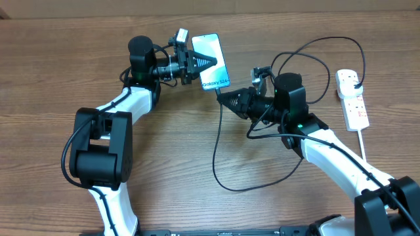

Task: Plug charger to phone and switch on socket
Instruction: 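Align and push the plug into the phone's charging port, then open the right gripper and withdraw it from the plug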

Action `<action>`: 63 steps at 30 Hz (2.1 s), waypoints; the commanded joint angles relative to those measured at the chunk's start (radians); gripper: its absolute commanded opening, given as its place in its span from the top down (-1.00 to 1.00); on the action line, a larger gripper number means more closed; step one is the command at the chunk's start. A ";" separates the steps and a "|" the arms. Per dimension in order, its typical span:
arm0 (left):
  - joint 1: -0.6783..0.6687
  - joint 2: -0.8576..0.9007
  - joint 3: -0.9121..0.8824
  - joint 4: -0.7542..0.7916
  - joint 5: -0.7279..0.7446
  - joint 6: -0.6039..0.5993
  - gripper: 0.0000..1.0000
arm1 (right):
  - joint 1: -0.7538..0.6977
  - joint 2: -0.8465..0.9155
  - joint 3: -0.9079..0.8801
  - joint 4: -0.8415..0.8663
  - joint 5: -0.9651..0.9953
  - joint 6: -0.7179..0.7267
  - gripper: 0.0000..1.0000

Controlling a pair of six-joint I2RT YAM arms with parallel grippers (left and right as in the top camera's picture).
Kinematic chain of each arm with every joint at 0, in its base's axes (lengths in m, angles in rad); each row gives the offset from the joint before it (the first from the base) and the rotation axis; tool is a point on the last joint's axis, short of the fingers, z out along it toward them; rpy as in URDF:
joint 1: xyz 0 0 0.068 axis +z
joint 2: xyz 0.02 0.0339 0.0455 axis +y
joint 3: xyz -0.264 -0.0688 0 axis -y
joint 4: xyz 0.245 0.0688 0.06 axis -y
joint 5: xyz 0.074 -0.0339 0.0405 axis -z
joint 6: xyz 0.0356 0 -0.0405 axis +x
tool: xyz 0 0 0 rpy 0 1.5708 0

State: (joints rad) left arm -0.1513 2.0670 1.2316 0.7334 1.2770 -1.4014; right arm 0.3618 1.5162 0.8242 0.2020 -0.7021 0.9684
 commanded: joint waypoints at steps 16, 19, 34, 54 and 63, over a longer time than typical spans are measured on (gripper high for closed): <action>-0.099 -0.001 0.013 0.004 0.259 0.040 0.92 | -0.017 0.000 0.013 0.032 0.173 -0.026 0.93; -0.096 -0.001 0.013 0.005 0.271 0.042 0.92 | -0.030 0.000 0.013 0.029 0.148 -0.046 0.92; -0.093 -0.001 0.013 -0.003 0.304 0.033 0.92 | -0.066 0.000 0.015 0.030 0.093 -0.133 0.93; -0.117 -0.001 0.006 -0.003 0.304 0.089 0.92 | -0.134 0.000 0.026 0.032 -0.016 -0.129 0.93; -0.134 -0.001 -0.017 -0.003 0.304 0.131 0.92 | -0.134 0.000 0.035 0.024 -0.018 -0.128 0.93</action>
State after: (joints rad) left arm -0.2081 2.0670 1.2526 0.7338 1.3243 -1.3270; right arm 0.2810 1.5162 0.8093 0.1772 -0.8902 0.8486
